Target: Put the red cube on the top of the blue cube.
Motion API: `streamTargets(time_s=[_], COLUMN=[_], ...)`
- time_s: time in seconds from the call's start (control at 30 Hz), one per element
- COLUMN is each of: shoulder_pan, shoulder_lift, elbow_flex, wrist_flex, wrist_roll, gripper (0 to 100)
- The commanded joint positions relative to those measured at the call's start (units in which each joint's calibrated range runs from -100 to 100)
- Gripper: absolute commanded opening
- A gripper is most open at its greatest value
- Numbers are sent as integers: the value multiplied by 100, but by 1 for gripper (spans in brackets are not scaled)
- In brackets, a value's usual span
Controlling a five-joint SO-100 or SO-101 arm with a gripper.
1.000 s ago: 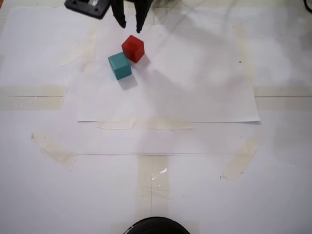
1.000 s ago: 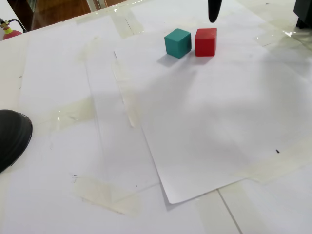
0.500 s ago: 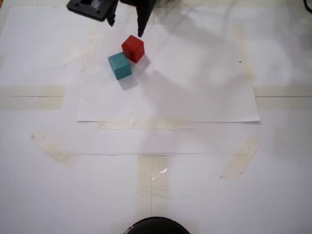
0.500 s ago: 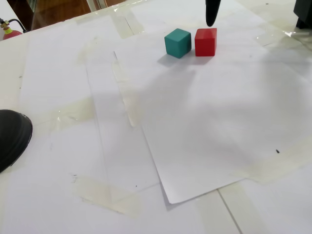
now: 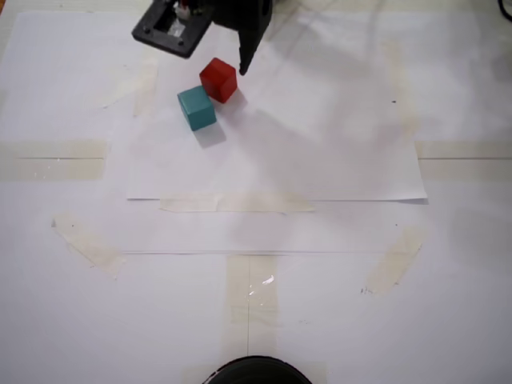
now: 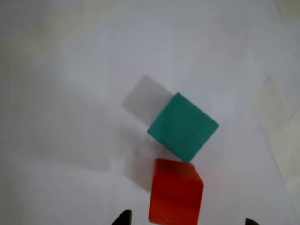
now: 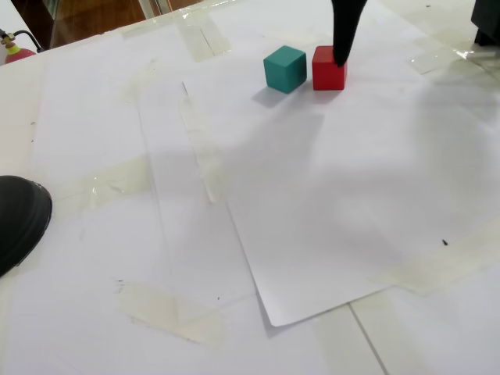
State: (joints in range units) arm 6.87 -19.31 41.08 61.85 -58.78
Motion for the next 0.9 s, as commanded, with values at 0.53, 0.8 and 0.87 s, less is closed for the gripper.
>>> streamTargets(time_s=[0.53, 0.8, 0.87], shoulder_pan=[-29, 17, 24], shoulder_lift=[454, 489, 489], elbow_flex=[336, 473, 473], wrist_flex=[-898, -1134, -1167], wrist_roll=[-107, -88, -83], gripper=[34, 32, 32])
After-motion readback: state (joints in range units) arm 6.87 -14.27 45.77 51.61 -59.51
